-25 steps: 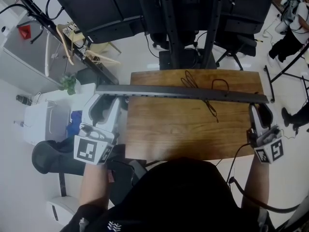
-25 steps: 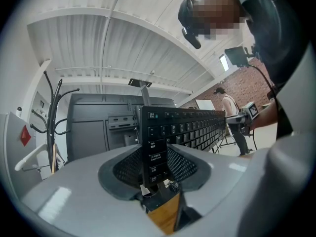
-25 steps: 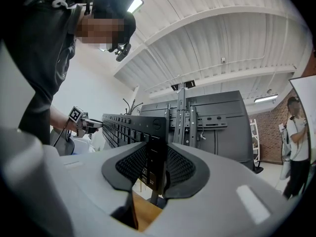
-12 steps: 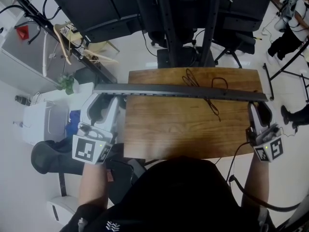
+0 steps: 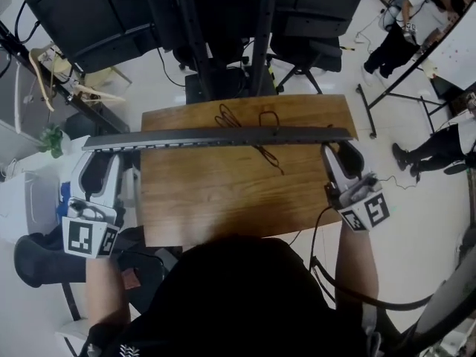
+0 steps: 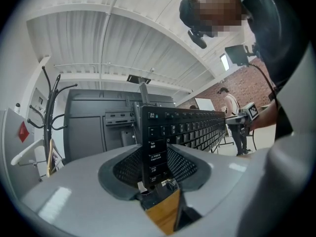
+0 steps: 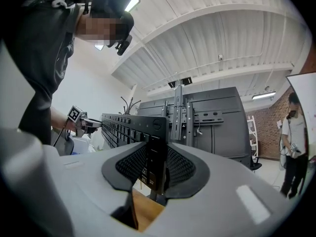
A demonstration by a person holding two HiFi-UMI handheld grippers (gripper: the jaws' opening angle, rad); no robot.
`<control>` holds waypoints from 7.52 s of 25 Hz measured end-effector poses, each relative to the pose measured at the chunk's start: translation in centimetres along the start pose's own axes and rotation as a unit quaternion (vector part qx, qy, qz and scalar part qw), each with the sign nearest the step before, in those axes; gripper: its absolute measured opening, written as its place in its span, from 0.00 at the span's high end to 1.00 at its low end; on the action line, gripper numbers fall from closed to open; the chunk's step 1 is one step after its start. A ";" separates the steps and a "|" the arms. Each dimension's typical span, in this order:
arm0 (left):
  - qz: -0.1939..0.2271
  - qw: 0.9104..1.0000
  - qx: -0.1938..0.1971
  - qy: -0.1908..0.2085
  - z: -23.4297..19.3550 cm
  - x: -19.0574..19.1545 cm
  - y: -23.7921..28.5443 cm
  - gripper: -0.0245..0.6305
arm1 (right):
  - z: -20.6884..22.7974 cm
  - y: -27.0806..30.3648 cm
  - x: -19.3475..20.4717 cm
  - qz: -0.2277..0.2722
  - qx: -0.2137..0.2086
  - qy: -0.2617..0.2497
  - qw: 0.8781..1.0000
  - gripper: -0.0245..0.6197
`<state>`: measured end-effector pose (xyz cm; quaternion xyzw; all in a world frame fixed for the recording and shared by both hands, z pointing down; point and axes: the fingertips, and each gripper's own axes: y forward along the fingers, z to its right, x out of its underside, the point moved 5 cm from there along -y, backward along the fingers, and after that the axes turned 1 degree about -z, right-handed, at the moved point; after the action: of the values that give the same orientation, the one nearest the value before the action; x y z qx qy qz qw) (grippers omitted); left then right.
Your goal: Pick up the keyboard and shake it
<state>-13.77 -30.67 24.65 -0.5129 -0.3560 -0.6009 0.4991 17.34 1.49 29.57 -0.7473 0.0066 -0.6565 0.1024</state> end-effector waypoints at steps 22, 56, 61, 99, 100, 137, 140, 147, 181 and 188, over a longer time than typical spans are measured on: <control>-0.003 1.000 -0.001 0.001 0.5 0.5 0.6 0.73 | 0.5 -0.2 0.8 -0.003 0.005 0.008 1.000 0.77; 0.001 1.000 0.027 0.002 1.4 0.3 1.1 0.73 | -0.2 -2.7 0.6 -0.013 0.026 0.022 0.999 0.77; 0.000 1.000 0.028 0.000 1.3 0.3 1.1 0.73 | -0.2 -2.7 0.4 -0.013 0.029 0.022 0.999 0.77; -0.071 0.997 0.010 -0.016 1.3 5.1 0.4 0.73 | 0.0 -2.4 3.6 -0.052 0.007 0.044 0.998 0.77; -0.084 0.996 0.010 -0.024 1.4 6.1 0.3 0.73 | -0.2 -2.4 4.5 -0.063 0.005 0.052 0.997 0.77; -0.446 0.860 0.059 -0.243 5.9 39.3 0.3 0.72 | -2.4 -2.7 33.8 -0.410 0.021 0.278 0.869 0.75; -0.437 0.861 0.050 -0.256 5.5 39.7 0.3 0.72 | -2.5 -2.1 34.4 -0.404 0.032 0.286 0.868 0.75; -0.433 0.865 0.030 -0.252 5.5 40.7 0.1 0.70 | -3.3 -3.2 35.3 -0.423 0.081 0.290 0.855 0.71; -0.211 0.976 -0.045 -0.040 10.5 20.7 -0.1 0.96 | -10.3 2.7 25.5 -0.355 0.027 0.089 0.930 0.96; -0.211 0.977 -0.035 -0.023 9.6 19.7 0.2 0.96 | -9.9 2.7 26.3 -0.363 0.046 0.099 0.925 0.96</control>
<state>-10.61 -26.37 45.89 -0.4570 -0.4458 -0.6931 0.3347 11.58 -6.34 56.09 -0.6244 -0.2858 -0.7186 -0.1099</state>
